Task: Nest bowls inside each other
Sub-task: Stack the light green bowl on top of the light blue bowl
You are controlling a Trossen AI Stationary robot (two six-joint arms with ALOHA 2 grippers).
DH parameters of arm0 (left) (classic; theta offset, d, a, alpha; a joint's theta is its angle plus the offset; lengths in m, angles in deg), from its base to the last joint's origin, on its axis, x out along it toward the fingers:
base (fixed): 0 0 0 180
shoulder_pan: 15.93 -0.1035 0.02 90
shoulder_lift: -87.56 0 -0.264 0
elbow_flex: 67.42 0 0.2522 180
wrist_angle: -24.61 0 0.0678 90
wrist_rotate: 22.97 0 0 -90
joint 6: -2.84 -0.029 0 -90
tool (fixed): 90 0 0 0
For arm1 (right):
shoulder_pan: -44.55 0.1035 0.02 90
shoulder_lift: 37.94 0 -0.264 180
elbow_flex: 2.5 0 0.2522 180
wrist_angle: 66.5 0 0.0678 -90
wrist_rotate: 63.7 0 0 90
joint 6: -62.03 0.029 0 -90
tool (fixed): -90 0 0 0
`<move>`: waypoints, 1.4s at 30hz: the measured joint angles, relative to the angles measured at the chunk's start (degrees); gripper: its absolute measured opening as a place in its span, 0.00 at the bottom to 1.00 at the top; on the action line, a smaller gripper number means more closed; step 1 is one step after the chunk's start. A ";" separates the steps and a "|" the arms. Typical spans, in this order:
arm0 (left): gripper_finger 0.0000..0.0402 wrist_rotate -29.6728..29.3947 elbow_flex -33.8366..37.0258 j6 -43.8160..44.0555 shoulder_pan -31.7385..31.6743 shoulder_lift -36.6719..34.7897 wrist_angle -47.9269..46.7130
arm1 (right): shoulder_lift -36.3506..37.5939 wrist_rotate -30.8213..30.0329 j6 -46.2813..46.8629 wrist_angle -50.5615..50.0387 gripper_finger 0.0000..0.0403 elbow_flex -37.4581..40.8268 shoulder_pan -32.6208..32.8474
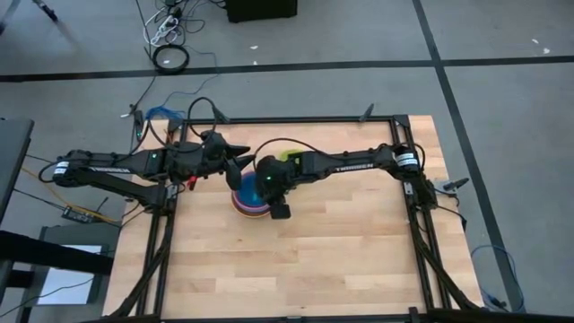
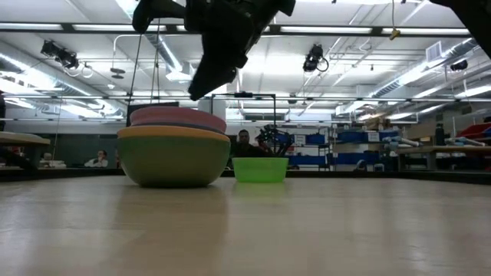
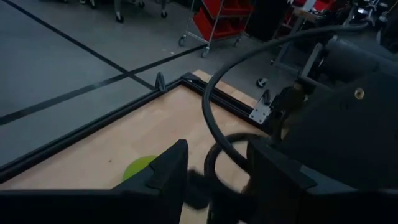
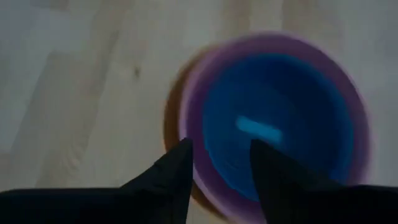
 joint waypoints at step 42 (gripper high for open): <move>0.43 -0.02 0.00 0.16 0.04 0.00 -2.40 | 1.16 -0.36 3.56 7.78 0.51 21.51 -15.82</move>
